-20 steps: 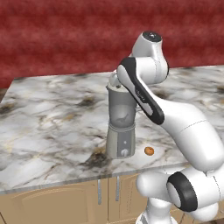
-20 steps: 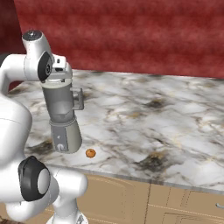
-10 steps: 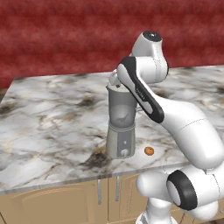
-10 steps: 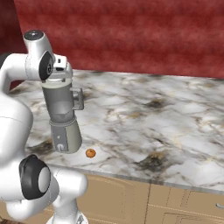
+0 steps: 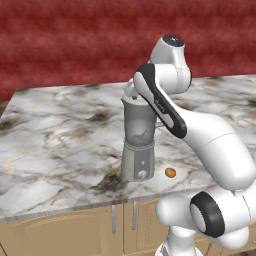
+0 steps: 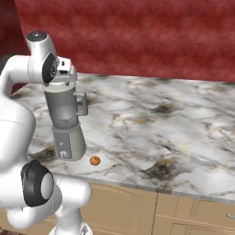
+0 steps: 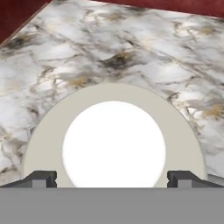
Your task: Open the blender lid, put the tangerine in the blender, close the lid, and start the blender.
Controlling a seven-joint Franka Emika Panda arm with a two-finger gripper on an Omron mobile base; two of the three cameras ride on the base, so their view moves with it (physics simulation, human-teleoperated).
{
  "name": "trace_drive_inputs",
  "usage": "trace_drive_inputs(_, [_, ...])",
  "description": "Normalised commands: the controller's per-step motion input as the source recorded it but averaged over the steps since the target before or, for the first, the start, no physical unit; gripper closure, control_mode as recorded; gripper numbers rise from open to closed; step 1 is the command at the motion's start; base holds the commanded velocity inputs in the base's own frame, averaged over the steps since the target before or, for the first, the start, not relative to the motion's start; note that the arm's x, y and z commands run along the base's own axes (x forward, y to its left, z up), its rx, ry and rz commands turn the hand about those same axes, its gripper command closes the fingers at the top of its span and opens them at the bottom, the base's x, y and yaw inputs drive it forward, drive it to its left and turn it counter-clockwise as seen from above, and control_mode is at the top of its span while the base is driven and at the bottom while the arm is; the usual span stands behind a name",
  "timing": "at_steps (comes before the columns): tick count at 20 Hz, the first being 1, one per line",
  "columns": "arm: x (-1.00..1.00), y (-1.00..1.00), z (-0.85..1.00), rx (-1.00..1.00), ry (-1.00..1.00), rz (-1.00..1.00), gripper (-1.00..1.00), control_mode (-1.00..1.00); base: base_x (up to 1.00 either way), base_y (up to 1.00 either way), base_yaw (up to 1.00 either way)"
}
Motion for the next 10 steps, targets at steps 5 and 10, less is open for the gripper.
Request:
trace_drive_inputs(5, [0.19,0.10,-0.24,0.00,0.02,0.00,-1.00,-1.00,0.00,0.00,0.00])
trace_drive_inputs(10, [0.08,0.08,-0.29,0.00,0.01,0.01,1.00,-1.00,0.00,0.00,0.00])
